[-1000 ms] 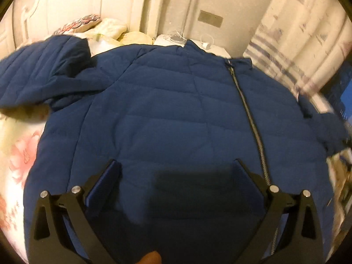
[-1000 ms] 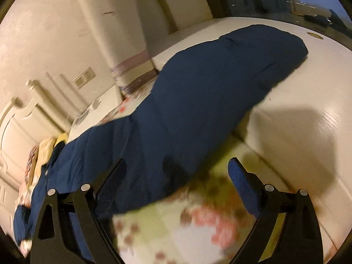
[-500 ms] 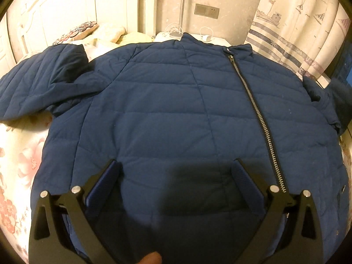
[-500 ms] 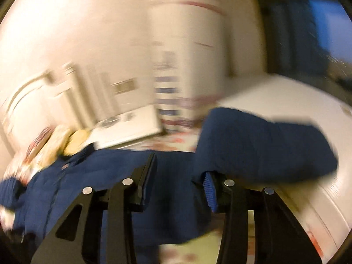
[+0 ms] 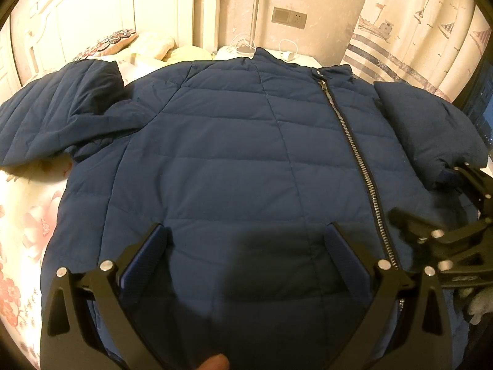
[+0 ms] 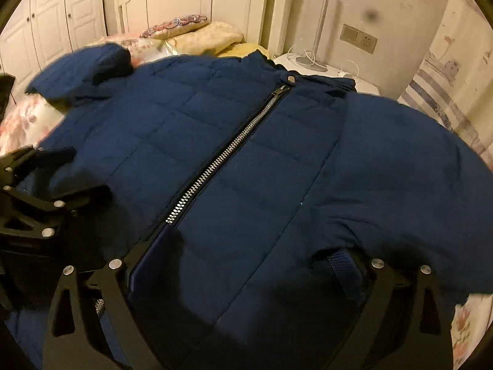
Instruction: Fold large clothes
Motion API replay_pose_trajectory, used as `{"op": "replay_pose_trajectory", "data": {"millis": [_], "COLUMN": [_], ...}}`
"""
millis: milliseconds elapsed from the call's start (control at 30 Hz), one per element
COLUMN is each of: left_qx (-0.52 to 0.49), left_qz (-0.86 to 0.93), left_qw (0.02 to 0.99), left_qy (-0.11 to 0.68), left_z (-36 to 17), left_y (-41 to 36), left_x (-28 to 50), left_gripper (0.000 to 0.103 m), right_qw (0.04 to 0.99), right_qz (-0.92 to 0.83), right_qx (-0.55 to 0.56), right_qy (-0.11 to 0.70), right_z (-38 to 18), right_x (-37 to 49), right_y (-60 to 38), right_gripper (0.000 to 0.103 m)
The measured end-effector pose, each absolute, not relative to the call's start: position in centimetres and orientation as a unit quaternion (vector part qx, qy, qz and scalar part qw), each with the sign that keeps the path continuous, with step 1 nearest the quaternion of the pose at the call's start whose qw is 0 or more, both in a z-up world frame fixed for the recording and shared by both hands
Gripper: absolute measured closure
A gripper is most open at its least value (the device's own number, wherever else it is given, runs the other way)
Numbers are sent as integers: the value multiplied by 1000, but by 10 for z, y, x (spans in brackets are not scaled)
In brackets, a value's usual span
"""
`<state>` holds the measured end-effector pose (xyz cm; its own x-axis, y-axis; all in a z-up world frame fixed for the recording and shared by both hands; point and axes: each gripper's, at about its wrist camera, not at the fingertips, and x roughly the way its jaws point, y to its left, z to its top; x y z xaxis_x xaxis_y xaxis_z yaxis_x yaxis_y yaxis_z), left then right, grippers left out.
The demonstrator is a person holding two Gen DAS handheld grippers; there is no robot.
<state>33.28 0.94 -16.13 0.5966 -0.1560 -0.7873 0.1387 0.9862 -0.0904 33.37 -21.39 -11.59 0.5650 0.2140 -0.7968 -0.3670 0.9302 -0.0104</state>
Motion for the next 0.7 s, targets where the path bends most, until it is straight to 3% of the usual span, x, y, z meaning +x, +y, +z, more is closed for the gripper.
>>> {"op": "replay_pose_trajectory", "data": {"millis": [200, 367, 500, 633, 700], "left_qx": [-11, -8, -3, -5, -5], "left_qz": [-83, -81, -79, -80, -80], "left_qw": [893, 893, 893, 893, 893], "left_qy": [441, 442, 443, 442, 442], "left_z": [-161, -161, -162, -162, -162], "left_y": [10, 9, 8, 7, 7], "left_x": [333, 334, 334, 335, 335], "left_gripper": [2, 2, 2, 2, 2], "right_qw": [883, 919, 872, 858, 852], "right_qz": [154, 86, 60, 33, 53], "right_qx": [45, 194, 365, 374, 378], "right_qy": [442, 333, 322, 352, 358], "right_z": [-90, -53, -72, -91, -93], "right_x": [301, 256, 264, 301, 320], "right_y": [-264, -353, -428, -442, -436], "right_gripper": [11, 11, 11, 11, 36]}}
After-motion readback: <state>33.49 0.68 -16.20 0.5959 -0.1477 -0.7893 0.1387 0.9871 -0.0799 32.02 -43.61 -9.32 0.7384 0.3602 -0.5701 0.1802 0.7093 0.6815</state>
